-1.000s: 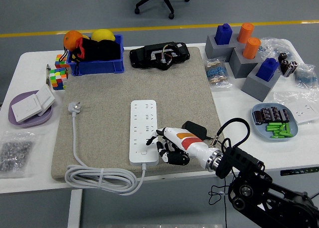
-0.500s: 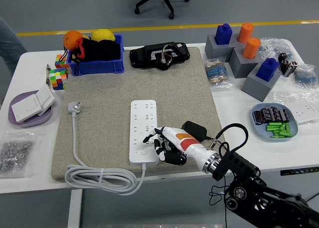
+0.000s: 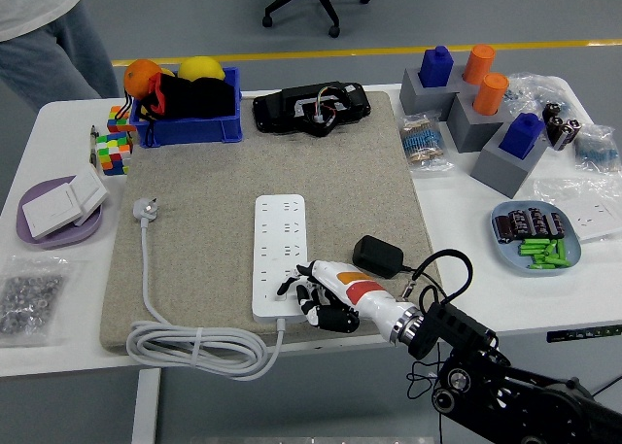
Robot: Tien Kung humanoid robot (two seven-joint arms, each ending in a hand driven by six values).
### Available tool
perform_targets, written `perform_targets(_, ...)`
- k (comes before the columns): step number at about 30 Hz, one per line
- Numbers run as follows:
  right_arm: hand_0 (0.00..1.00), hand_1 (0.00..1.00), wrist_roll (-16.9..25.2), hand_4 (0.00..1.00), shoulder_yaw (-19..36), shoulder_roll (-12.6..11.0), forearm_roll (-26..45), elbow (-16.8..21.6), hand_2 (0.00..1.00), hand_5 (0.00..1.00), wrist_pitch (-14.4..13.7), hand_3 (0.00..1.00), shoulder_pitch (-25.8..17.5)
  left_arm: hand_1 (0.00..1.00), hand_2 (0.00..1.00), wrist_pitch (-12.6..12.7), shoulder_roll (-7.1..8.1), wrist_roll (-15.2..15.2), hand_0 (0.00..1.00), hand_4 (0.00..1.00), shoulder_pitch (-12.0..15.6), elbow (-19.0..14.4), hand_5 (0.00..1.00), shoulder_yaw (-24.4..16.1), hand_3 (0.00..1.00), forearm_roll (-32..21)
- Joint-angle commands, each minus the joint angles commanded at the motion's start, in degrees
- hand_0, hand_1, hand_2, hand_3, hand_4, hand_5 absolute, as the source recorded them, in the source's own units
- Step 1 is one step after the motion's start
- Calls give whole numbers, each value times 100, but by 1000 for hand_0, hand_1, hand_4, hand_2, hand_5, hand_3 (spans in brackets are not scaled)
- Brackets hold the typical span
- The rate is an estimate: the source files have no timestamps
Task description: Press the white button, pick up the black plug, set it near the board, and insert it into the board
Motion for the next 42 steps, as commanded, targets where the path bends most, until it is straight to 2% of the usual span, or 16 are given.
perform_targets(16,2,2,-14,247,-147,256,41,-480,130,2,-10,557,220,791,765,-3,8,-8,826,576,4,0,483,89,797,-101)
perform_targets(33,2,2,105,249,-179,168,-58,-481,129,2,144,549,211,791,765,-3,6,-1,826,576,-3,0,485,36,797,-43)
perform_targets(42,2,2,227,253,-184,203,-42,-536,128,2,110,545,178,791,765,-2,0,1,826,577,0,0,486,48,796,-57)
